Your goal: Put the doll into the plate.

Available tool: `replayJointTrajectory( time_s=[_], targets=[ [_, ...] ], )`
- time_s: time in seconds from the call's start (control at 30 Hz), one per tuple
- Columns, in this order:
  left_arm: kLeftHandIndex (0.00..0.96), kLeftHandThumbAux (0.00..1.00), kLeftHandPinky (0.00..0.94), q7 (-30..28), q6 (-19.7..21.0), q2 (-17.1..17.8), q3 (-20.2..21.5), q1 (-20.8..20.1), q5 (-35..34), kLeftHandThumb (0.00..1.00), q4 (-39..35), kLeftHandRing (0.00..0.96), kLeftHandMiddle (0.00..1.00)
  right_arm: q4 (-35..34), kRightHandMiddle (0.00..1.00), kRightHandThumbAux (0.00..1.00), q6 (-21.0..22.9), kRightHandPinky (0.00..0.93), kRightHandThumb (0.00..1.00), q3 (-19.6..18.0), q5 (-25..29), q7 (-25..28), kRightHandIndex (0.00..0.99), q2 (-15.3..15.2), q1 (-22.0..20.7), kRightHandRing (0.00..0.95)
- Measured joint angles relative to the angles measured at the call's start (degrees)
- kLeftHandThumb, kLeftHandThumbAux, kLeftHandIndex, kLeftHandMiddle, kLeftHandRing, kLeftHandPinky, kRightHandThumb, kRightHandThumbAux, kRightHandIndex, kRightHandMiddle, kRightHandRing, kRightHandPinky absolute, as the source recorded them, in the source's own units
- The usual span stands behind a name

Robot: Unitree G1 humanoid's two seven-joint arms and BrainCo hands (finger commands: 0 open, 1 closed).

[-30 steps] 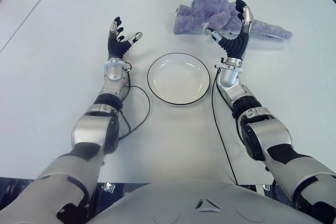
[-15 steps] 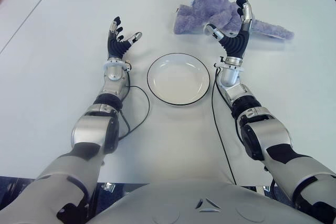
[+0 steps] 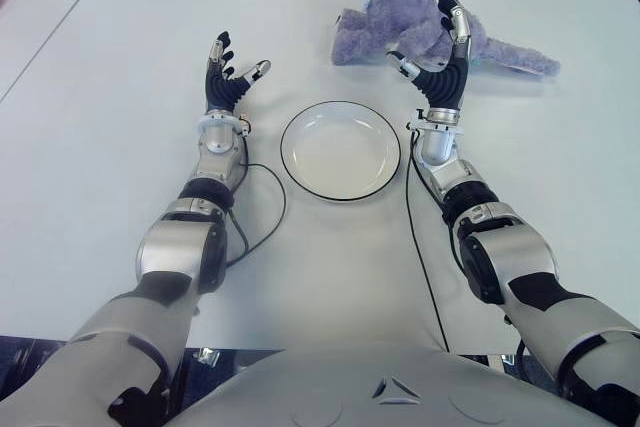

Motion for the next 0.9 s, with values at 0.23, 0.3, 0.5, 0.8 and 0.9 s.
replayJointTrajectory(
  time_s=[0.23,0.3,0.5,0.8,0.9],
  targets=[
    [0.058,0.576,0.070,0.0,0.0,-0.2,0.1,-0.1,0.0,0.000,0.0,0.077,0.080,4.4,0.165,0.668,2.6,0.105,0.021,1.4,-1.6,3.8,0.193,-5.3,-1.5,0.126],
    [0.058,0.569,0.072,0.0,0.0,-0.2,0.2,-0.1,0.0,0.000,0.0,0.077,0.079,5.3,0.161,0.676,3.7,0.103,0.036,1.9,-2.4,4.5,0.193,-7.3,-2.1,0.122],
    [0.064,0.542,0.076,0.0,0.0,-0.1,0.3,-0.1,0.0,0.000,0.0,0.077,0.081,7.4,0.148,0.694,7.1,0.102,0.078,3.3,-4.4,6.2,0.183,-12.5,-3.9,0.113],
    [0.067,0.516,0.064,0.0,0.0,-0.1,0.4,-0.1,0.0,0.000,0.0,0.072,0.079,9.2,0.129,0.742,12.4,0.101,0.104,5.7,-7.0,8.2,0.164,-17.4,-6.4,0.106],
    [0.070,0.508,0.063,0.0,-0.1,-0.1,0.5,-0.1,-0.1,0.000,0.0,0.070,0.077,9.7,0.128,0.756,14.1,0.112,0.106,6.7,-8.1,8.6,0.164,-18.5,-7.0,0.109]
  ],
)
